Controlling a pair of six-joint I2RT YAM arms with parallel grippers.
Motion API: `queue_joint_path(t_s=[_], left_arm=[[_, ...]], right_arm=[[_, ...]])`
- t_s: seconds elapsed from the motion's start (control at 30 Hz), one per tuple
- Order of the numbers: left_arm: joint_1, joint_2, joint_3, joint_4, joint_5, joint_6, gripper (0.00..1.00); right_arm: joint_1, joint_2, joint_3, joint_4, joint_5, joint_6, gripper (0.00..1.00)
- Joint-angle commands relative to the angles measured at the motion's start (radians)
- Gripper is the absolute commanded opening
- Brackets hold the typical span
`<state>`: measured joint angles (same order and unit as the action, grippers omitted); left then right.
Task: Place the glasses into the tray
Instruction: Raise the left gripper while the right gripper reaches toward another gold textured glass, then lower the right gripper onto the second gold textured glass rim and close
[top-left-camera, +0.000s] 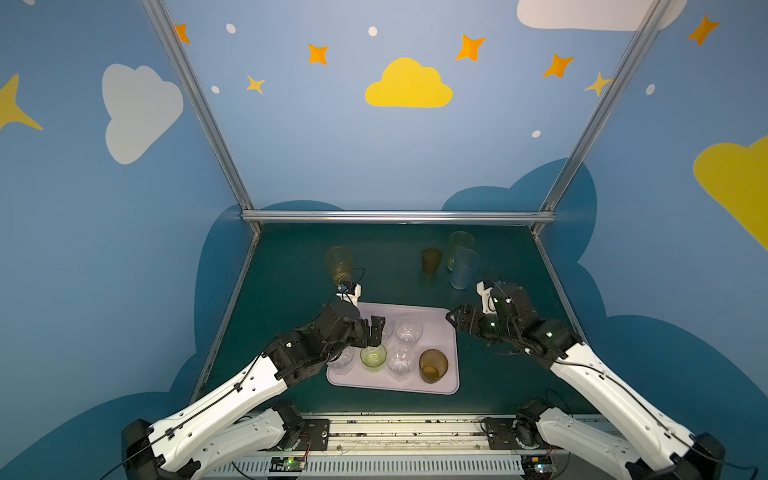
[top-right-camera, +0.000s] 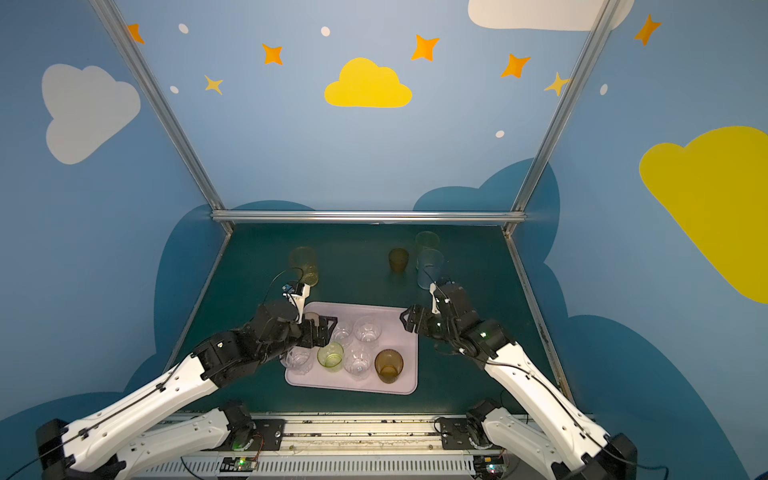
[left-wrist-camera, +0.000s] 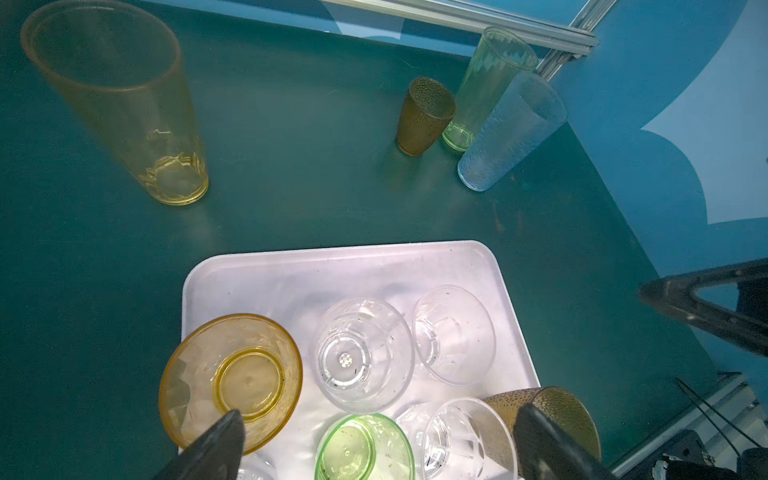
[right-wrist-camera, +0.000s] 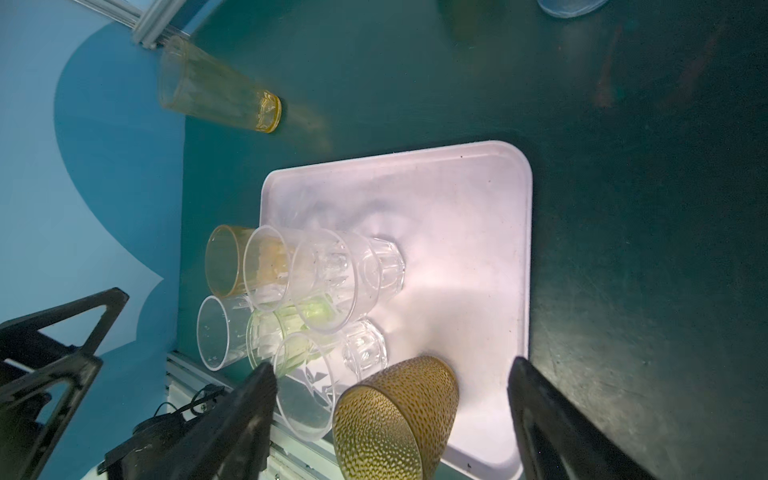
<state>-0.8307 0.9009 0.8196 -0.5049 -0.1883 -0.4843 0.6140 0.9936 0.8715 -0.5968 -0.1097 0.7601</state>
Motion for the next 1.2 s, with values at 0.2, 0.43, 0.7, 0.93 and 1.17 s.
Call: queue_joint_path(t_s=[0.2, 0.43, 0.7, 0.93, 1.17], left_arm=[[0.023, -0.052, -0.041, 0.008, -0.006, -0.032, 1.0], [0.036, -0.112, -0.076, 0.011, 0.003, -0.038, 1.0], [0.038, -0.14, -0.106, 0.028, 0.01, -0.039, 1.0], [0.038, -0.149, -0.118, 0.029, 0.028, -0.042, 1.0], [0.038, -0.169, -0.13, 0.051, 0.099, -0.05, 1.0]], right_arm=[[0.047, 0.179, 0.169, 0.032, 0.051, -0.069, 0.86], [0.049, 0.325, 0.311, -0.019, 0.108, -0.135, 0.86], [0.04, 0.571, 0.546, -0.081, 0.142, -0.213, 0.84], [0.025, 0.818, 0.799, -0.154, 0.221, -0.311, 0.8], [-0.016, 0.957, 0.942, -0.147, 0.172, -0.335, 0.68]])
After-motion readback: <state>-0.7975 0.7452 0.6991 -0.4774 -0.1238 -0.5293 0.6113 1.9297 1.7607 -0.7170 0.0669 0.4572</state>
